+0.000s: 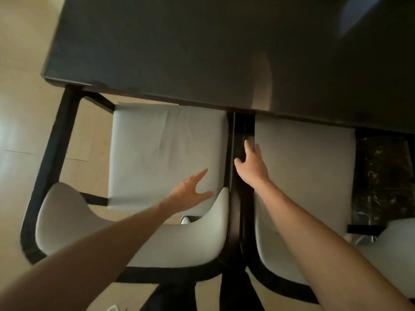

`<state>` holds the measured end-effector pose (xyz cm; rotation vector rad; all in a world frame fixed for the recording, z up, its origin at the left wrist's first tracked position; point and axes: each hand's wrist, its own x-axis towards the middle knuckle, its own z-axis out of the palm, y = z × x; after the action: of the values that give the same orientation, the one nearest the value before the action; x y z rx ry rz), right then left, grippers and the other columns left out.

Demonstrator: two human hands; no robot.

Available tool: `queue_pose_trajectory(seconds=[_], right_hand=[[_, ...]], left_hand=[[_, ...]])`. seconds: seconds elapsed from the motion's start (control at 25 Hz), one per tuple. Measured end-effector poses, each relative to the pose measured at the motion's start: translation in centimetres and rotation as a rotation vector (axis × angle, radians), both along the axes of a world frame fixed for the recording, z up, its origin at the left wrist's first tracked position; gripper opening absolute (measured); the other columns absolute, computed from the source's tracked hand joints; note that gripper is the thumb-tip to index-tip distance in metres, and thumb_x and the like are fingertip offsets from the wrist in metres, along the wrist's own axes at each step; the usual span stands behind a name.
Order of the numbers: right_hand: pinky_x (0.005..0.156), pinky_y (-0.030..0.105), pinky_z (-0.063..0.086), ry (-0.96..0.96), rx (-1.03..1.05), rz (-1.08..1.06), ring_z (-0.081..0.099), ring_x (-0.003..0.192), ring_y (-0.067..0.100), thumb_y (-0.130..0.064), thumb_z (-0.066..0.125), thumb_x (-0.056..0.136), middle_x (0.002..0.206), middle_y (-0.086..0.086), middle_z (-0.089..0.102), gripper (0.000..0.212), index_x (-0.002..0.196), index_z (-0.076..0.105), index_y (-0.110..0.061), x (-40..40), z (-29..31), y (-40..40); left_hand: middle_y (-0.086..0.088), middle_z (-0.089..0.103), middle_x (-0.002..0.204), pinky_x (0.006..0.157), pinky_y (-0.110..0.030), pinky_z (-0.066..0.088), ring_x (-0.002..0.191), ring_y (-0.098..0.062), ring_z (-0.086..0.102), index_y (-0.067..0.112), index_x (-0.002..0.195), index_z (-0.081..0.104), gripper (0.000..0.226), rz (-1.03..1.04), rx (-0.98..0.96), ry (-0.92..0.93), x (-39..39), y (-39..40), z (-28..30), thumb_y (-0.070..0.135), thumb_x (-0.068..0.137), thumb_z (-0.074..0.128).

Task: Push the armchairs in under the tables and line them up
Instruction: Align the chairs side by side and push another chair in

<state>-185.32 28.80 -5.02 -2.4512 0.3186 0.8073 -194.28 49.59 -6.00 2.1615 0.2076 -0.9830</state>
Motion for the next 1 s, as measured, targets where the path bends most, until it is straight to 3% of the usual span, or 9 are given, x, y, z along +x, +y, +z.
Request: queue_pose_trajectory(seconds=[0.12, 0.32, 0.48, 0.6, 0.72, 0.84, 1.0], right_hand=[[0.117, 0.045, 0.033, -0.049, -0.105, 0.111, 0.014, 0.153, 0.034, -0.039, 0.06, 0.096, 0.169, 0.012, 0.009, 0.081, 0.16, 0.017, -0.016, -4.1, 0.3, 1.6], [0.119, 0.051, 0.027, -0.023, -0.164, 0.213, 0.015, 0.151, 0.039, -0.052, 0.06, 0.088, 0.165, 0.017, 0.019, 0.082, 0.156, 0.028, -0.019, -8.5, 1.4, 4.1], [0.122, 0.053, 0.02, 0.026, -0.101, 0.282, 0.011, 0.153, 0.038, -0.062, 0.063, 0.087, 0.167, 0.014, 0.016, 0.091, 0.159, 0.023, -0.023, -12.3, 3.2, 7.5], [0.123, 0.054, 0.014, 0.082, 0.01, 0.485, 0.011, 0.155, 0.028, -0.068, 0.067, 0.082, 0.169, 0.005, 0.014, 0.1, 0.16, 0.019, -0.027, -16.7, 4.6, 9.7], [0.122, 0.055, -0.001, 0.165, -0.018, 0.789, 0.006, 0.155, 0.028, -0.071, 0.068, 0.077, 0.169, 0.007, 0.011, 0.11, 0.161, 0.011, -0.028, -21.8, 4.5, 11.3], [0.118, 0.06, -0.012, 0.076, -0.162, 0.916, 0.0, 0.155, 0.036, -0.061, 0.073, 0.078, 0.169, 0.014, 0.008, 0.113, 0.161, 0.004, -0.025, -25.5, 2.9, 12.0], [0.116, 0.056, -0.016, -0.047, -0.19, 0.828, 0.001, 0.155, 0.033, -0.043, 0.079, 0.078, 0.168, 0.011, 0.013, 0.109, 0.16, 0.009, -0.029, -26.7, 2.0, 12.0]], left_hand=[[0.005, 0.034, 0.16, 0.117, -0.033, 0.026, 0.145, -0.017, 0.032, 0.037, 0.156, 0.023, 0.094, -0.015, 0.094, 0.057, -5.2, 5.0, 1.2, 0.064, 0.08, 0.069], [0.001, 0.03, 0.161, 0.113, -0.042, 0.031, 0.144, -0.023, 0.032, 0.032, 0.157, 0.023, 0.088, 0.024, 0.039, 0.039, -8.7, 9.3, 3.5, 0.056, 0.086, 0.069], [0.001, 0.033, 0.159, 0.114, -0.046, 0.03, 0.141, -0.025, 0.035, 0.033, 0.156, 0.025, 0.095, -0.029, 0.047, 0.108, -11.0, 11.6, 4.1, 0.062, 0.078, 0.073], [0.004, 0.031, 0.159, 0.118, -0.054, 0.021, 0.144, -0.027, 0.029, 0.036, 0.156, 0.017, 0.115, -0.309, 0.085, 0.176, -13.8, 12.9, 4.4, 0.072, 0.066, 0.077], [-0.002, 0.006, 0.166, 0.115, -0.069, -0.005, 0.151, -0.035, 0.001, 0.034, 0.156, -0.006, 0.131, -0.693, 0.263, 0.062, -17.3, 13.5, 3.6, 0.068, 0.063, 0.079], [-0.009, 0.001, 0.165, 0.112, -0.075, -0.004, 0.15, -0.041, -0.003, 0.034, 0.155, -0.013, 0.121, -0.723, 0.432, -0.041, -18.8, 13.1, 3.4, 0.042, 0.077, 0.078], [-0.007, 0.014, 0.161, 0.113, -0.073, 0.004, 0.147, -0.036, 0.011, 0.035, 0.156, -0.005, 0.111, -0.744, 0.417, -0.055, -18.5, 13.4, 3.8, 0.036, 0.078, 0.074]])
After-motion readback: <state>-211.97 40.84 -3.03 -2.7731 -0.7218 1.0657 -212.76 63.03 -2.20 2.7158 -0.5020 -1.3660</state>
